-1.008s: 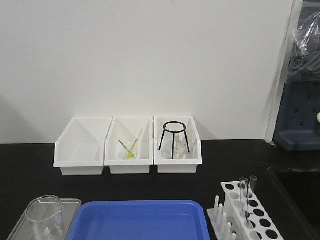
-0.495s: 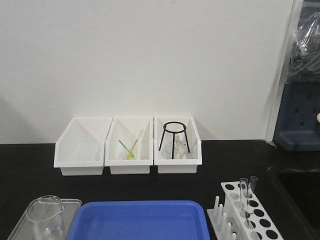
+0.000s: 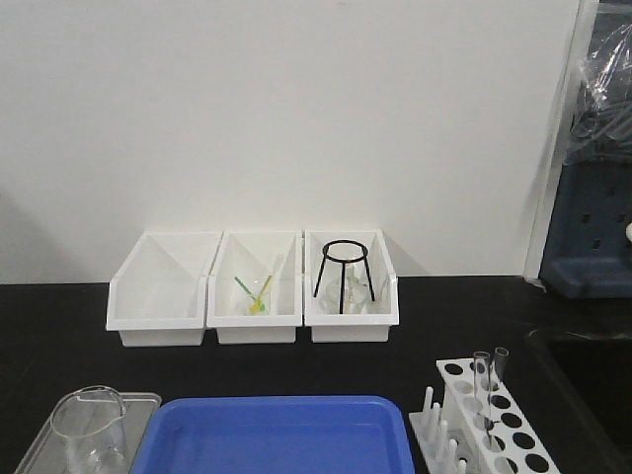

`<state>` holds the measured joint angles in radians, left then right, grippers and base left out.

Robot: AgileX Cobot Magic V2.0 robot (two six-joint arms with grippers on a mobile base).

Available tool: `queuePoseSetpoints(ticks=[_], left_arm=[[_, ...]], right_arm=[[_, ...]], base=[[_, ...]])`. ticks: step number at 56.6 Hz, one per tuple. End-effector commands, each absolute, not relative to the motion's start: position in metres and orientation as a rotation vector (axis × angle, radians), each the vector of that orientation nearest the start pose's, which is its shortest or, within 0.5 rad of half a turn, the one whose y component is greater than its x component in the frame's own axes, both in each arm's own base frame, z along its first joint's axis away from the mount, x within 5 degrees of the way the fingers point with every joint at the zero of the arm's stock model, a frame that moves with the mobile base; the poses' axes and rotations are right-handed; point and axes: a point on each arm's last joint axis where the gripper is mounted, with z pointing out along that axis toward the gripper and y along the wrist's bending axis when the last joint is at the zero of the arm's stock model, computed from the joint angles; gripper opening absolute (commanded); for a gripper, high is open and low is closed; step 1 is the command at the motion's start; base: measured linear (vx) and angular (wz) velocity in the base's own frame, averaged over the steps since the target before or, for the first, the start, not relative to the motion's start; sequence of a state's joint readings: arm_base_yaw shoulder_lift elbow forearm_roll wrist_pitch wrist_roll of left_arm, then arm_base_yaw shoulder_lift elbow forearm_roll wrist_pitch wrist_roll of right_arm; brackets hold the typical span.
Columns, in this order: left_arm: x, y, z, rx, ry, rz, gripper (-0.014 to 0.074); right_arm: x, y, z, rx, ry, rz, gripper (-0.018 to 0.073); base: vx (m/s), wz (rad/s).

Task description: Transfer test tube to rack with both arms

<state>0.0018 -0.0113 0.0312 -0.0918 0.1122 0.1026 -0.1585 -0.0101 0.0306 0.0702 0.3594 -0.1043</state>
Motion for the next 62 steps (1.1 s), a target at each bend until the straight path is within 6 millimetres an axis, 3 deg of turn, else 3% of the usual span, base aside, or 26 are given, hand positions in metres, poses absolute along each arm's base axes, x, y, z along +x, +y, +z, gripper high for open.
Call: queuePoseSetpoints(ticks=[1,62], left_arm=[[0.0544,-0.0006,0.2108,0.005,1.495,-0.008,-0.0004],[0.0540,-0.0006,0.2113,0.005,1.490,-0.008,-0.0004]], right_arm=[[0.0544,-0.0068,0.1725,0.095,1.789,-0.120,-0.0008],[0.0544,-0.0068,0.1725,0.092,1.790,-0.123,-0.0008]], base=[[0.00,0.00],[0.00,0.00]])
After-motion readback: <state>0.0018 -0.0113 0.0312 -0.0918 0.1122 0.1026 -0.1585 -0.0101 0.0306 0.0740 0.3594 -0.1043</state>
